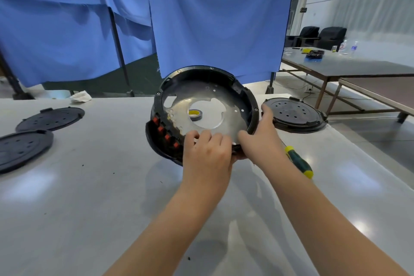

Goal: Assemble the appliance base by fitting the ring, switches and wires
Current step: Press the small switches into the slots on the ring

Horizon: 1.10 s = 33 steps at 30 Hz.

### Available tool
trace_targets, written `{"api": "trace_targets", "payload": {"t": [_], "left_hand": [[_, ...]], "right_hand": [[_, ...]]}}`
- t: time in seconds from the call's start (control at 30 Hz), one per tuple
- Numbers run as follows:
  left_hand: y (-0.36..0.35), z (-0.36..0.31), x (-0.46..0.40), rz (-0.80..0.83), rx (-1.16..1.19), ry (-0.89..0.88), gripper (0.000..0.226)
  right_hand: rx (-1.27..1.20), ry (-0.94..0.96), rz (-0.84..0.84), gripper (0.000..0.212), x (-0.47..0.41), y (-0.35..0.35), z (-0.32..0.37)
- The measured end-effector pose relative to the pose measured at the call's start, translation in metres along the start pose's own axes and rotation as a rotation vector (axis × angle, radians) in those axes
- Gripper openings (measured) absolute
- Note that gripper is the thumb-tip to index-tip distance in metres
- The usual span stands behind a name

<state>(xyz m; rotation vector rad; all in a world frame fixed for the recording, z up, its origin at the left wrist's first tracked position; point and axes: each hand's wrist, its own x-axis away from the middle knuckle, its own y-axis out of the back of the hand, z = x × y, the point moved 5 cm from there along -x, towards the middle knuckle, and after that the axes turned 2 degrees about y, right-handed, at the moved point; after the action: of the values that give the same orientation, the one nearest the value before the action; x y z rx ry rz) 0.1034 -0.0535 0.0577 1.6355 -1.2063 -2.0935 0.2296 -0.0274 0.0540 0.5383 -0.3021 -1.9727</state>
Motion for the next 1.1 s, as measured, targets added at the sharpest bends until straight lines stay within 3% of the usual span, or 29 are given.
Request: {"api": "trace_targets", "payload": {"t": [0.17, 0.37, 0.53, 0.73, 0.9, 1.1], "left_hand": [[0.001, 0.027, 0.009, -0.012, 0.153, -0.046, 0.025], [-0.002, 0.043, 0.031, 0.053, 0.339, -0.09, 0.026], [0.005, 0.042, 0.037, 0.054, 0.468, -0.111, 0.028], [0.007, 0.048, 0.042, 0.154, 0.476, -0.161, 0.031], [0.0, 0.049, 0.052, 0.23, 0.43, -0.241, 0.029], [-0.002, 0.059, 0.055, 0.293, 0.395, -0.181, 0.035]], "right_hand": [[-0.034, 0.094, 0.025, 0.081, 0.013, 0.002, -0.002], [0.078, 0.232, -0.053, 0.058, 0.01, 0.026, -0.01], [-0.13, -0.019, -0.023, 0.062, -0.006, 0.029, -0.038], [-0.373, -0.17, 0.075, 0.049, -0.008, 0.016, -0.061], [-0.346, -0.251, 0.094, 0.047, -0.007, 0.008, -0.084], [-0.337, -0.262, 0.153, 0.038, -0.006, -0.002, -0.089]]}}
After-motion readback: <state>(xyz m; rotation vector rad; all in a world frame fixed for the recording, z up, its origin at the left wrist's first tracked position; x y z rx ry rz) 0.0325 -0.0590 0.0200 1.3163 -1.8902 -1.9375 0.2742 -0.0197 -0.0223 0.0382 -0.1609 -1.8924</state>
